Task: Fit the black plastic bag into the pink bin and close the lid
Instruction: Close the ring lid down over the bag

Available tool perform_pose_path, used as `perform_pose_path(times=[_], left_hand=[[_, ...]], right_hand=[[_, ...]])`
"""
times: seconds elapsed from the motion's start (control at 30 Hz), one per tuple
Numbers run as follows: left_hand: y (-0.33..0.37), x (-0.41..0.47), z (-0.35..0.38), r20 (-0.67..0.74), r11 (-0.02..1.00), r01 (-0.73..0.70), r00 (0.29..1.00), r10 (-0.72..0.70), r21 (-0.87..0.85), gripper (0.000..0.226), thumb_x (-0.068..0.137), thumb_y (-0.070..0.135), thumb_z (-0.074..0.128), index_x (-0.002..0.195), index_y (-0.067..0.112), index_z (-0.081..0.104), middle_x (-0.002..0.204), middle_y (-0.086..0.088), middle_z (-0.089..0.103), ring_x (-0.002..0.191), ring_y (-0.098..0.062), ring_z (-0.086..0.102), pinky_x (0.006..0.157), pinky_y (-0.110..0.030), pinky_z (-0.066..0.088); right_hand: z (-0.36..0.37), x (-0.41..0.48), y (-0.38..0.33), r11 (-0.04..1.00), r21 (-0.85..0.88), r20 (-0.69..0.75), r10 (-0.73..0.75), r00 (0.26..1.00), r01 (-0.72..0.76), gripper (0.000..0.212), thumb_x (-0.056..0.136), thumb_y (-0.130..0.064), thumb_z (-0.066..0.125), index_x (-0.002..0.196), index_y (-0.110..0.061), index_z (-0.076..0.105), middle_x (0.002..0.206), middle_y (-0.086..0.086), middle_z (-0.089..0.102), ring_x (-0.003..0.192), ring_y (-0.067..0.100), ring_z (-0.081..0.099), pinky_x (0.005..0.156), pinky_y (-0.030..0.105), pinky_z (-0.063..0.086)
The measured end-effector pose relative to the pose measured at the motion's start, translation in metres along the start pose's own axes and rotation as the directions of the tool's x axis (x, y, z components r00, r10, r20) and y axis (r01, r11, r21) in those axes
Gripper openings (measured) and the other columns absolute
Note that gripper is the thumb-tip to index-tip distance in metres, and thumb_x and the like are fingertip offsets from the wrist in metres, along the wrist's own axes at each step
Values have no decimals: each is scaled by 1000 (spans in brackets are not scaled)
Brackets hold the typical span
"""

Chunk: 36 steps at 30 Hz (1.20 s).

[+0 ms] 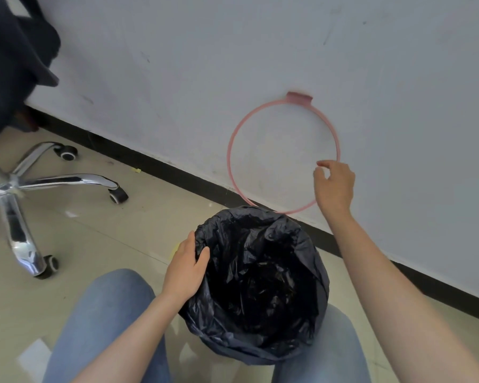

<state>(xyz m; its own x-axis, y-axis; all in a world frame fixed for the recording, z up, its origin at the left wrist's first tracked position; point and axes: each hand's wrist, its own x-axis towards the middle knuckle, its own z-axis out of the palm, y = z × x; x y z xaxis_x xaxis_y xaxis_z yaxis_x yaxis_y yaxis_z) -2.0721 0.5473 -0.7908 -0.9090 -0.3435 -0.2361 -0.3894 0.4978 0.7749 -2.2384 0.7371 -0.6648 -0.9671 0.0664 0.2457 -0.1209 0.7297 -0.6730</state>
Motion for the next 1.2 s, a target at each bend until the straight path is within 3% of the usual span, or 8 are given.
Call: perform_pose_path(times=[0.17, 0.37, 0.5, 0.77, 0.87, 1.0, 1.1, 1.2], left_hand=[[0, -1, -1, 5, 1000, 7, 1000, -8, 21, 59, 96, 37, 30, 146, 16, 7, 154, -7, 22, 140, -21, 25, 113, -34, 26], [0, 0, -1, -5, 999, 15, 1000, -15, 41, 59, 96, 37, 31, 146, 16, 9, 152, -9, 27, 138, -23, 29, 111, -36, 29], [1, -1, -1, -11, 999, 18, 1000, -18, 49, 57, 96, 37, 31, 146, 17, 11, 151, -8, 29, 138, -22, 30, 111, -36, 29], [2, -2, 0, -23, 998, 13, 1000, -12, 54, 54, 96, 32, 29, 146, 16, 14, 149, -9, 34, 135, -24, 33, 108, -36, 31], [1, -1, -1, -20, 998, 14, 1000, -13, 63, 52, 95, 31, 27, 145, 17, 17, 146, -9, 38, 131, -25, 37, 104, -39, 35], [1, -2, 0, -18, 997, 24, 1000, -23, 70, 51, 96, 27, 26, 145, 16, 17, 146, -10, 38, 130, -26, 37, 103, -39, 35], [-1, 1, -1, -35, 1000, 3, 999, -4, -6, 41, 95, 23, 28, 133, 10, 38, 131, -16, 52, 118, -34, 49, 95, -48, 43], [-1, 2, -1, -35, 976, -37, 999, 30, -217, 22, 96, 19, 35, 109, 22, 53, 101, -1, 62, 94, -18, 59, 81, -39, 51]], right_hand=[[23, 30, 25, 876, 237, 114, 403, 908, -419, 58, 87, -19, 47, 138, -10, 22, 142, 19, 30, 127, 35, 34, 107, 44, 33], [15, 35, 40, 706, 537, 128, 472, 872, -461, 63, 91, -20, 45, 143, -16, 10, 150, 12, 22, 132, 29, 31, 106, 38, 28], [11, 36, 48, 630, 520, 345, 463, 817, -577, 57, 93, -30, 43, 142, -19, 16, 148, 8, 29, 133, 29, 30, 112, 48, 22], [-7, 20, 48, 590, 661, 225, 434, 872, -464, 28, 95, -41, 31, 111, -25, 47, 87, 1, 55, 95, 21, 51, 108, 47, 27], [-22, 1, 39, 606, 719, 116, 377, 919, -340, 42, 97, -41, 22, 95, -23, 60, 77, -4, 61, 85, 15, 56, 105, 45, 26], [-44, -50, 28, 797, 600, -14, 97, 995, -69, 50, 97, -37, 22, 85, -15, 65, 55, -17, 67, 77, -1, 58, 90, 14, 39], [-60, -101, 26, 862, 506, 316, -164, 935, -20, 73, 76, -75, 32, 92, -13, 67, 63, -22, 69, 78, -5, 63, 82, 3, 42], [-57, -148, 29, 952, 302, 688, -182, 703, -48, 67, 63, -78, 43, 95, -25, 69, 73, -27, 69, 83, -7, 61, 87, 11, 44]])
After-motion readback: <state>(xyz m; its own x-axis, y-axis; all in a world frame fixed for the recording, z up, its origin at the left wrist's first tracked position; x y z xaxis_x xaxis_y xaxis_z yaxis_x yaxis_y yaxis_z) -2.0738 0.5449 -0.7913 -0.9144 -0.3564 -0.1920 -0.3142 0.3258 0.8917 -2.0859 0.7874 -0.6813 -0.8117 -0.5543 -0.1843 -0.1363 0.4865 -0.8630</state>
